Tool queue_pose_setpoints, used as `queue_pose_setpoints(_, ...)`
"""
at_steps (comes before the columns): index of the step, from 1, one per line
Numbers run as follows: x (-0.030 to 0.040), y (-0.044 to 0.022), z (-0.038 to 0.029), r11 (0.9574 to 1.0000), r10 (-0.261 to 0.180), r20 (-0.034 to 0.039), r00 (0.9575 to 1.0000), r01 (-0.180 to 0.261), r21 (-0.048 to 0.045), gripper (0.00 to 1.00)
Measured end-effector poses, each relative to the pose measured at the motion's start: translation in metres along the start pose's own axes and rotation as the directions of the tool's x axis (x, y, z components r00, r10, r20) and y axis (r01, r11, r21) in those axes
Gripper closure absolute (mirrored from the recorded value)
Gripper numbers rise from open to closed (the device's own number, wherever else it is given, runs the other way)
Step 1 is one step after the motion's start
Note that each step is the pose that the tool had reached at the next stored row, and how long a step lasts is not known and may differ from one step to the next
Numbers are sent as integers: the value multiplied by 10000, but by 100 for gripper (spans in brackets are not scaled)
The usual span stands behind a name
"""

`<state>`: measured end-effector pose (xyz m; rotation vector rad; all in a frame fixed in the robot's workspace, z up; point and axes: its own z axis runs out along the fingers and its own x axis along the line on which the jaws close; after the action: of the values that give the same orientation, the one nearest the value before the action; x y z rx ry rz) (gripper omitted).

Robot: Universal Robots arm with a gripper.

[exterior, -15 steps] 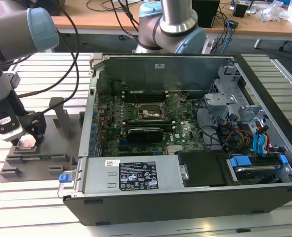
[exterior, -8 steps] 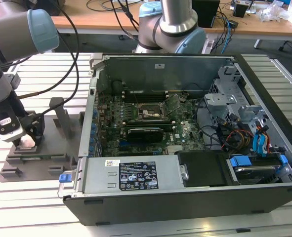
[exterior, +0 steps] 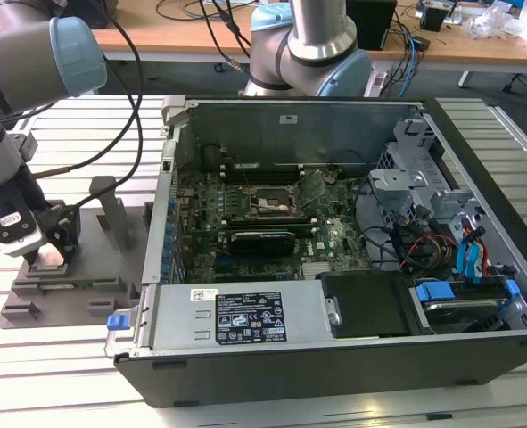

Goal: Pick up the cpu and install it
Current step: 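Pick up the cpu and move it towards the insertion slot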

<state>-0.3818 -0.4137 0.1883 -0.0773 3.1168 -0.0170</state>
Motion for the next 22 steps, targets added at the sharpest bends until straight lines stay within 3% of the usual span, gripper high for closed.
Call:
queue_pose_setpoints(9, -1, 1, -4, 10000, 1, 11, 10000, -1, -8, 45)
queue_pose_setpoints(17, -4, -2, -166, 10000, 0, 2, 10000, 0, -2, 45)
queue_pose_setpoints(22, -5, -2, -183, 10000, 0, 2, 10000, 0, -2, 45)
